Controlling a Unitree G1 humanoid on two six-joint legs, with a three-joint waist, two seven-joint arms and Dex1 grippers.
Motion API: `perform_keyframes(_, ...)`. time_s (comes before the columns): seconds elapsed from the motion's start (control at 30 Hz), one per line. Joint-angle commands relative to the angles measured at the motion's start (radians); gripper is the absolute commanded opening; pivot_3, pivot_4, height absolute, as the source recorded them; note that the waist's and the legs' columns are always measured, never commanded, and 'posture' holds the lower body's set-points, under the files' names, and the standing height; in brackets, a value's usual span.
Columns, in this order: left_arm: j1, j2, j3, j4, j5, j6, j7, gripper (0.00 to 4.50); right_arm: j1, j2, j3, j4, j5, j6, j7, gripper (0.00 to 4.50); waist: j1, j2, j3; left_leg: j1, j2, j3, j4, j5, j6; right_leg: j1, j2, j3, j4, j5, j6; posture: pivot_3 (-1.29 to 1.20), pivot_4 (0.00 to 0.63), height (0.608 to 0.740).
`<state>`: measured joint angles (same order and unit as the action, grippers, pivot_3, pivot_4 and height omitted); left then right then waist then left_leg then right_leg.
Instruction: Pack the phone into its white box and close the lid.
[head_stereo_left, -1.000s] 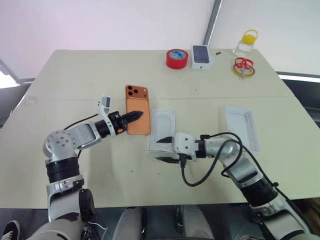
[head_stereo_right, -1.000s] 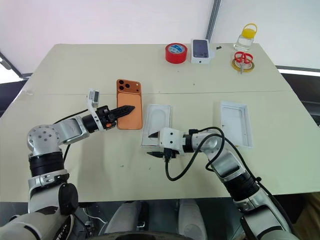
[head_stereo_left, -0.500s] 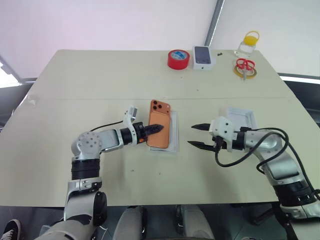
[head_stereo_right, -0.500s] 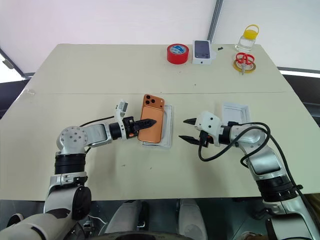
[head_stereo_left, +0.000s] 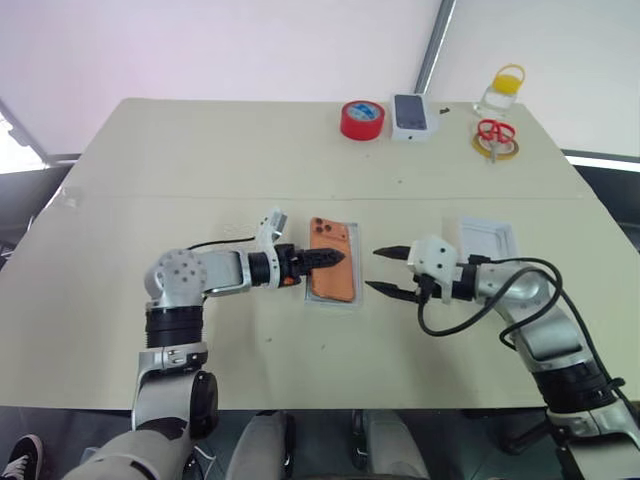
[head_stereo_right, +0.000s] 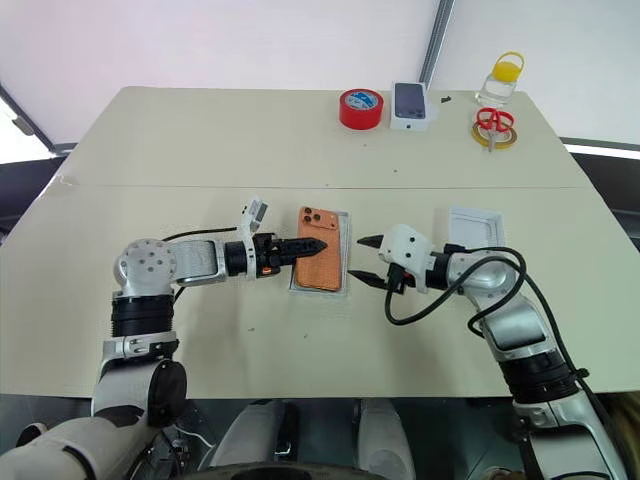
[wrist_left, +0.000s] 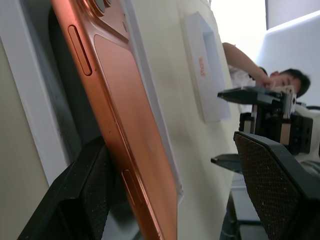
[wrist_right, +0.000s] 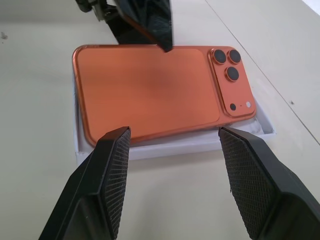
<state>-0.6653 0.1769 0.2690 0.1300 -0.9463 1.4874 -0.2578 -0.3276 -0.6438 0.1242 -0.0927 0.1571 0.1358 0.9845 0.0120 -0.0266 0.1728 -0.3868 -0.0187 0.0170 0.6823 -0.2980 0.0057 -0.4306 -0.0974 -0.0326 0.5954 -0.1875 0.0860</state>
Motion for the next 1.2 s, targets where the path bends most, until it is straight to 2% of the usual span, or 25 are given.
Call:
perform_keyframes(0.03, -0.034, 0.021, -0.022, -0.060, 0.023, 0.019, 0.011, 3.75, -0.019, 0.015, 0.004, -0.012, -0.002, -0.021, -0.008, 2.94, 0.000, 0.000, 0.000, 0.000, 0.000, 0.000, 0.000, 0.000, 0.000, 0.000, 0.000, 0.000, 0.000, 0.000, 0.000, 0.00, 0.150, 0.740)
perform_keyframes(0.13, -0.028, 0.075, -0.117, -0.104, 0.078, 0.003, -0.008, 3.75, -0.023, 0.020, 0.010, -0.006, -0.006, -0.026, -0.012, 2.94, -0.001, 0.000, 0.000, 0.000, 0.000, 0.000, 0.000, 0.000, 0.000, 0.000, 0.000, 0.000, 0.000, 0.000, 0.000, 0.00, 0.150, 0.740)
perform_keyframes(0.23, -0.072, 0.067, -0.082, -0.056, 0.088, 0.058, 0.014, 3.75, -0.029, 0.026, 0.016, 0.002, -0.013, -0.034, -0.016, 2.94, 0.000, 0.000, 0.000, 0.000, 0.000, 0.000, 0.000, 0.000, 0.000, 0.000, 0.000, 0.000, 0.000, 0.000, 0.000, 0.00, 0.150, 0.740)
perform_keyframes(0.3, -0.089, 0.129, -0.179, -0.085, 0.124, 0.067, -0.015, 3.75, -0.033, 0.031, 0.018, 0.005, -0.015, -0.038, -0.016, 2.94, -0.001, 0.000, 0.000, 0.000, 0.000, 0.000, 0.000, 0.000, 0.000, 0.000, 0.000, 0.000, 0.000, 0.000, 0.000, 0.00, 0.150, 0.740)
perform_keyframes(0.53, -0.120, 0.146, -0.174, -0.115, 0.105, 0.122, -0.072, 3.75, -0.036, 0.036, 0.024, 0.011, -0.025, -0.045, -0.015, 2.94, -0.006, 0.000, 0.000, 0.000, 0.000, 0.000, 0.000, 0.000, 0.000, 0.000, 0.000, 0.000, 0.000, 0.000, 0.000, 0.00, 0.150, 0.740)
perform_keyframes(0.6, -0.104, 0.188, -0.211, -0.158, 0.112, 0.106, -0.100, 3.75, -0.037, 0.037, 0.022, 0.013, -0.024, -0.043, -0.016, 2.94, -0.007, 0.000, 0.000, 0.000, 0.000, 0.000, 0.000, 0.000, 0.000, 0.000, 0.000, 0.000, 0.000, 0.000, 0.000, 0.00, 0.150, 0.740)
perform_keyframes(0.77, -0.104, 0.249, -0.140, -0.230, 0.085, 0.078, -0.158, 3.75, -0.032, 0.033, 0.022, 0.023, -0.030, -0.053, -0.015, 2.94, -0.007, 0.001, 0.001, 0.000, 0.000, 0.000, -0.001, 0.000, 0.000, 0.000, 0.000, 0.000, 0.000, -0.001, -0.001, 0.00, 0.150, 0.740)
perform_keyframes(0.87, -0.073, 0.285, -0.141, -0.271, 0.110, -0.022, -0.203, 3.75, -0.037, 0.036, 0.021, 0.030, -0.030, -0.056, -0.015, 2.94, -0.005, 0.001, 0.001, 0.000, 0.000, 0.000, 0.000, 0.000, 0.000, 0.000, 0.000, 0.000, 0.000, -0.001, -0.001, 0.00, 0.150, 0.740)
perform_keyframes(0.97, -0.005, 0.331, -0.177, -0.288, 0.207, -0.223, -0.237, 3.75, -0.060, 0.043, 0.012, 0.063, -0.037, -0.067, -0.032, 2.94, -0.005, 0.001, 0.001, 0.000, 0.000, 0.000, 0.000, 0.000, -0.001, 0.000, 0.000, 0.001, 0.000, -0.002, -0.003, 0.00, 0.150, 0.740)
perform_keyframes(1.03, 0.049, 0.371, -0.220, -0.242, 0.283, -0.335, -0.269, 3.23, -0.081, 0.046, -0.011, 0.102, -0.027, -0.047, -0.053, 2.38, -0.005, 0.001, 0.001, 0.000, 0.000, 0.000, -0.001, 0.000, -0.001, -0.001, 0.000, 0.001, 0.000, -0.002, -0.003, 0.00, 0.150, 0.740)
perform_keyframes(1.1, 0.090, 0.383, -0.241, -0.205, 0.339, -0.420, -0.275, 2.46, -0.094, 0.036, -0.013, 0.136, -0.053, -0.082, -0.070, 1.54, -0.005, 0.002, 0.001, 0.000, 0.000, 0.001, -0.001, 0.000, -0.001, -0.001, 0.000, 0.001, 0.000, -0.002, -0.004, 0.00, 0.150, 0.740)
perform_keyframes(1.17, 0.117, 0.389, -0.295, -0.178, 0.459, -0.598, -0.266, 1.42, -0.112, 0.032, -0.002, 0.177, -0.105, -0.119, -0.114, 0.47, -0.004, 0.002, 0.001, 0.000, 0.000, 0.001, -0.001, 0.000, -0.001, -0.001, 0.000, 0.001, 0.000, -0.002, -0.004, 0.00, 0.150, 0.740)
perform_keyframes(1.2, 0.136, 0.408, -0.351, -0.165, 0.553, -0.744, -0.277, 0.92, -0.118, 0.027, 0.010, 0.196, -0.132, -0.135, -0.127, 0.01, 0.000, 0.002, 0.001, 0.000, 0.000, 0.001, -0.001, 0.000, -0.001, -0.001, 0.000, 0.001, -0.001, -0.002, -0.004, 0.00, 0.150, 0.740)
